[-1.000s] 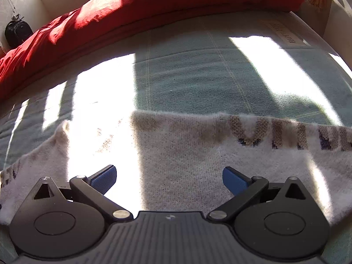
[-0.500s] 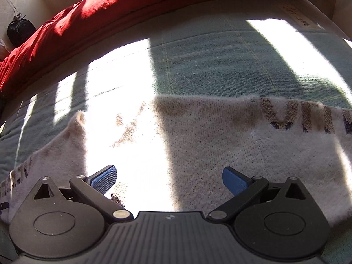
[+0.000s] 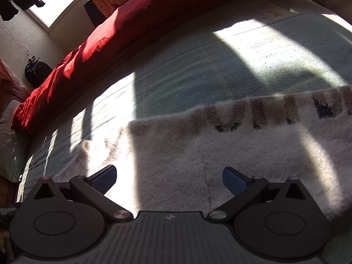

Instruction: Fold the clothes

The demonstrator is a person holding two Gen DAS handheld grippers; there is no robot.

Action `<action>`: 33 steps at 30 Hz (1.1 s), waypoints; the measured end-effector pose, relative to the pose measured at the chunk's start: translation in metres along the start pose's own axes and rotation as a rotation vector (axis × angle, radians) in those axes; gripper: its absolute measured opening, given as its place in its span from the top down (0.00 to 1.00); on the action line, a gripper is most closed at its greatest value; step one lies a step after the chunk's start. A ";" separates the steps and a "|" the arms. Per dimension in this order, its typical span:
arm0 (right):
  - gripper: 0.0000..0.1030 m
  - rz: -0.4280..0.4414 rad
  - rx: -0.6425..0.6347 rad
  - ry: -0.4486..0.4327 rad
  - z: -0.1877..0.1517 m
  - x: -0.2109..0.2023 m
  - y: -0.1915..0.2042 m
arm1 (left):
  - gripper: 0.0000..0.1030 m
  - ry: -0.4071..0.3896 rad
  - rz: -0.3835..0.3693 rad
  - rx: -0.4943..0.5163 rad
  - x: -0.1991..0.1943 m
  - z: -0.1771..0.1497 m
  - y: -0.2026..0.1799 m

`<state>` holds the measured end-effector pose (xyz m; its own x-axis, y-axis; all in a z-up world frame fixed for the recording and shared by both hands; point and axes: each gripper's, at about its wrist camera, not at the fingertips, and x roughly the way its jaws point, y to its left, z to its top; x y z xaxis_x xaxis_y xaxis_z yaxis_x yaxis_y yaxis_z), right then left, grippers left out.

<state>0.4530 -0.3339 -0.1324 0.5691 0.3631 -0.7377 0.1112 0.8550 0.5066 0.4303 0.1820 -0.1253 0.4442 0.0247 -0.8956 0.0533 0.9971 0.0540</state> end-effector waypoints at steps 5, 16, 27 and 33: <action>0.00 0.025 0.141 -0.005 0.000 -0.013 -0.071 | 0.10 0.052 -0.078 -0.094 0.008 0.006 -0.014; 0.00 -0.186 0.175 -0.064 0.013 -0.064 -0.177 | 0.06 0.140 -0.074 -0.196 0.030 0.005 -0.011; 0.00 -0.082 0.133 -0.007 0.043 -0.051 -0.180 | 0.01 0.155 -0.053 -0.215 0.037 0.002 -0.010; 0.00 -0.207 0.188 -0.046 0.050 -0.071 -0.224 | 0.01 0.158 -0.076 -0.214 0.037 0.001 -0.005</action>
<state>0.4286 -0.5695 -0.1708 0.5543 0.1669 -0.8154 0.3756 0.8241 0.4241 0.4476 0.1783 -0.1584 0.3005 -0.0565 -0.9521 -0.1168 0.9885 -0.0956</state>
